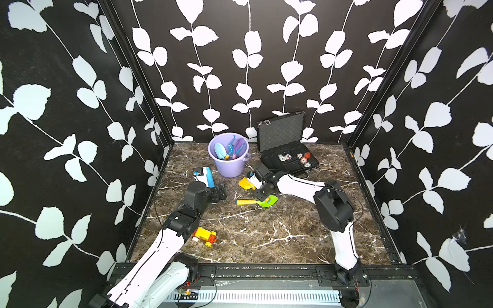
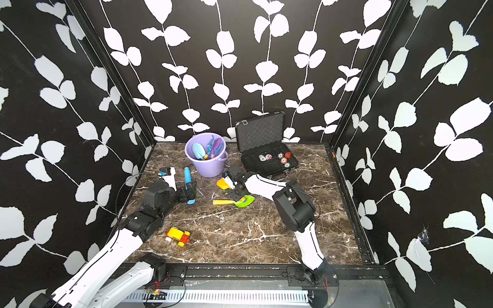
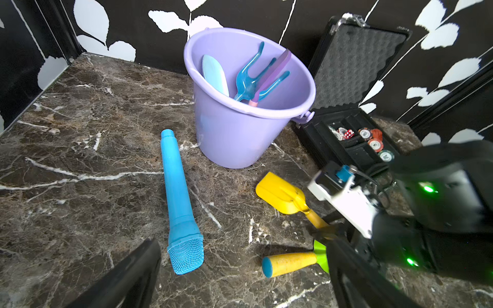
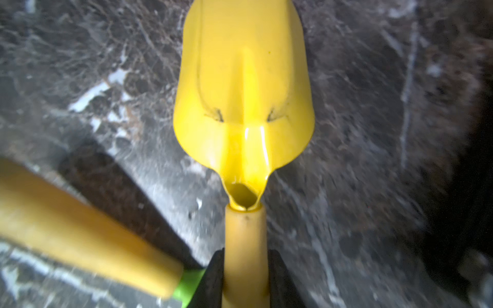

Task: Organize the gardening tools
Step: Pick up the gardening tool from the center of the board.

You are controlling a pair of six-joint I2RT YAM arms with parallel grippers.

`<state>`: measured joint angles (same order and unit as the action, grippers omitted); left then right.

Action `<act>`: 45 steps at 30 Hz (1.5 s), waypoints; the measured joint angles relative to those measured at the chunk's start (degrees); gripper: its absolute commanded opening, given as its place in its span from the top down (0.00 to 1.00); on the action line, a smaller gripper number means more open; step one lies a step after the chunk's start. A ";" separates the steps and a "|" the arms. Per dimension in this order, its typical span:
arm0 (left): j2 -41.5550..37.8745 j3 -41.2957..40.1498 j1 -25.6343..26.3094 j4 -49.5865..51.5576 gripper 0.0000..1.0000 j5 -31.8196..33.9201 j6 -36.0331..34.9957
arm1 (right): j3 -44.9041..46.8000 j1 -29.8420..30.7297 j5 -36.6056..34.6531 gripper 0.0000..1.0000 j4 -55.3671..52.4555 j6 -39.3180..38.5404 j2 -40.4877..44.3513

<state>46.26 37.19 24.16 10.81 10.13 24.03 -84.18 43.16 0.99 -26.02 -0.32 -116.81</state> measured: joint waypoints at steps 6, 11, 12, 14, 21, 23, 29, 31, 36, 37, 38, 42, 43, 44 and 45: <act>-0.22 -1.03 0.00 -0.15 0.01 -0.72 2.67 | 7.76 0.96 -0.87 0.97 3.32 1.16 8.46; -0.22 -2.75 0.00 -1.29 0.01 -3.45 4.85 | 15.17 3.15 -2.14 1.00 7.45 2.36 14.03; -0.22 -3.08 0.00 -1.62 0.01 -4.04 5.22 | 16.59 3.69 -2.38 1.00 8.22 2.60 15.02; -0.22 -3.74 0.00 -2.67 0.01 -5.44 6.08 | 19.43 4.92 -2.91 1.00 10.05 3.17 17.00; 0.00 -4.74 0.00 -6.40 0.01 -10.38 7.96 | 28.41 7.58 -3.63 1.00 19.41 4.02 23.43; 0.24 -4.74 0.00 -7.45 0.01 -11.65 8.37 | 30.84 7.80 -3.74 1.00 22.29 4.17 25.18; 2.43 -4.74 0.00 -9.90 0.01 -15.47 9.38 | 37.75 7.96 -2.89 1.00 32.09 3.89 30.71; 3.50 -4.74 0.00 -10.67 0.01 -16.92 9.68 | 39.80 8.09 -2.12 1.00 34.86 3.50 32.41; 6.27 -4.74 0.00 -14.14 0.01 -22.01 11.61 | 42.73 8.74 -0.35 1.00 39.47 2.10 34.97; 6.62 -4.74 0.00 -14.97 0.01 -23.12 12.07 | 43.08 8.94 -0.04 1.00 40.11 1.70 35.30; 7.02 -4.74 0.00 -15.91 0.01 -24.30 12.57 | 43.34 9.11 0.11 1.00 40.85 1.40 35.58; 8.46 -4.72 0.00 -18.43 0.01 -28.22 14.10 | 44.28 9.92 1.27 1.00 43.58 0.26 36.39; 8.83 -4.72 0.00 -18.75 0.01 -28.85 14.38 | 44.41 10.08 1.49 1.00 44.02 0.02 36.50; 9.20 -4.72 0.00 -19.02 0.01 -29.44 14.64 | 44.52 10.21 1.75 1.00 44.39 -0.17 36.54; 9.51 -4.72 0.00 -19.21 0.01 -29.88 14.95 | 44.52 10.38 1.99 1.00 44.70 -0.44 36.59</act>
<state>55.77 32.47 24.16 -8.40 -19.75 38.98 -39.66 53.54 2.98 18.68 -0.75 -80.23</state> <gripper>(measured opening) 0.987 0.246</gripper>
